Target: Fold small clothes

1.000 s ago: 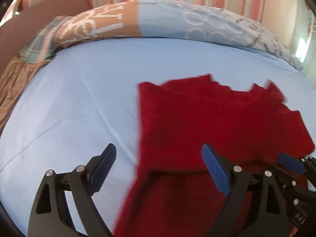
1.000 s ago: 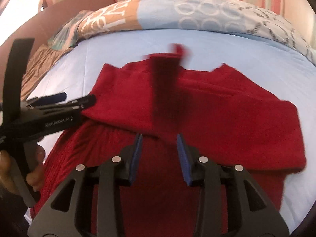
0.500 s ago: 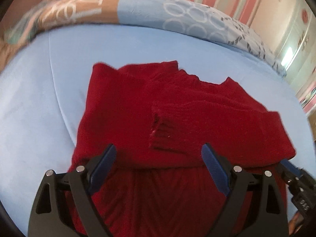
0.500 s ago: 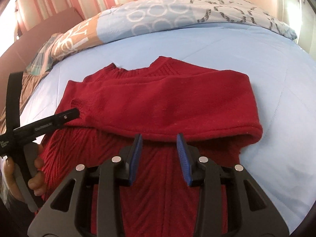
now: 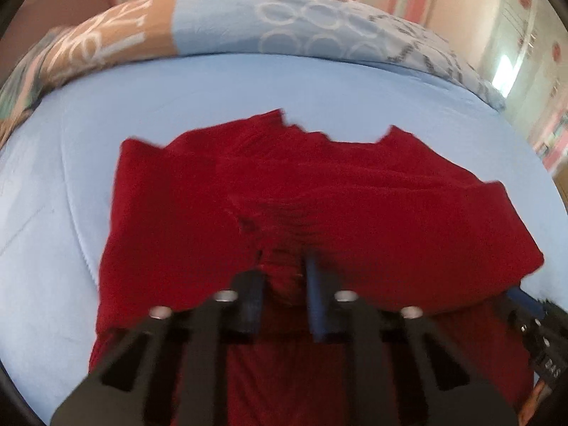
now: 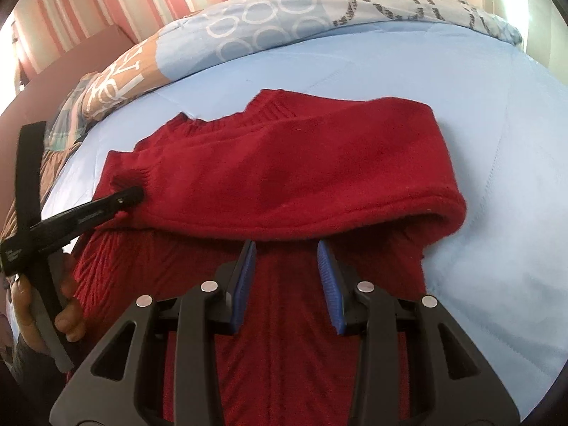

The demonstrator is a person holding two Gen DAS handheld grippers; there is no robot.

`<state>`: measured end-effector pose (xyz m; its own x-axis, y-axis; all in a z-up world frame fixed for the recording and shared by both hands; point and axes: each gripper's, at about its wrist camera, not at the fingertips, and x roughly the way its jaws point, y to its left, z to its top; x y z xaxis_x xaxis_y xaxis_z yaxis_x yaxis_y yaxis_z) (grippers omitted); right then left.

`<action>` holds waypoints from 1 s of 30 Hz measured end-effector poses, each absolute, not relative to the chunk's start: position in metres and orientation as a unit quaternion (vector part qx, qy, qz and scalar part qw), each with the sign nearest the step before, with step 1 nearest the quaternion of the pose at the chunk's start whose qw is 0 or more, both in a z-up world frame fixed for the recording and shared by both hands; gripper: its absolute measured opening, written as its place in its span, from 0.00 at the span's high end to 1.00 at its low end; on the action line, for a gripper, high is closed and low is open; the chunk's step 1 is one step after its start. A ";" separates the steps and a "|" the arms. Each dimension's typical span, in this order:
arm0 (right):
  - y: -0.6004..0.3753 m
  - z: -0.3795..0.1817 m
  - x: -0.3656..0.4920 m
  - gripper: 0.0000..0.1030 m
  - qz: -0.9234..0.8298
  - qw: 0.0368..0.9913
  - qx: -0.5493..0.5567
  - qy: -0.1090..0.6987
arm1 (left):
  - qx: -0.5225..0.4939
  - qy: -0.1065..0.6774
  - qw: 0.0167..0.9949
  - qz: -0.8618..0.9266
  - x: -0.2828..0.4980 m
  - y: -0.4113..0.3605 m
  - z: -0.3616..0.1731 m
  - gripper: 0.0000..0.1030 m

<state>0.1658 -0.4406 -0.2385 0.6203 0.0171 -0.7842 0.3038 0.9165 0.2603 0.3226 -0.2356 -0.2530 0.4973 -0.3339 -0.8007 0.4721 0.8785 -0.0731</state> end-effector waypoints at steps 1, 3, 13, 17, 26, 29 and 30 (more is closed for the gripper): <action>-0.442 -0.238 0.164 0.64 -0.084 0.881 0.190 0.426 | 0.093 0.431 0.867 -0.231 0.320 -0.239 -0.250 0.84; -0.447 -0.235 0.160 0.64 -0.092 0.883 0.193 0.418 | 0.119 0.405 0.877 -0.229 0.315 -0.244 -0.239 0.84; -0.454 -0.214 0.163 0.57 -0.106 0.898 0.191 0.382 | 0.167 0.341 0.909 -0.175 0.339 -0.198 -0.208 0.84; -0.452 -0.220 0.166 0.57 -0.107 0.893 0.194 0.391 | 0.171 0.362 0.902 -0.161 0.344 -0.184 -0.225 0.84; -0.457 -0.224 0.167 0.57 -0.115 0.888 0.188 0.404 | 0.178 0.406 0.885 -0.142 0.348 -0.179 -0.263 0.78; -0.459 -0.223 0.164 0.57 -0.118 0.888 0.191 0.401 | 0.152 0.405 0.889 -0.148 0.347 -0.167 -0.247 0.66; -0.460 -0.222 0.162 0.57 -0.119 0.889 0.190 0.399 | 0.144 0.399 0.894 -0.146 0.345 -0.158 -0.239 0.60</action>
<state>0.1619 -0.4599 -0.2215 0.6531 -0.0597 -0.7549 0.3631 0.8995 0.2430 0.3445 -0.1583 -0.2390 0.6396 -0.1455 -0.7548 0.3747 0.9164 0.1409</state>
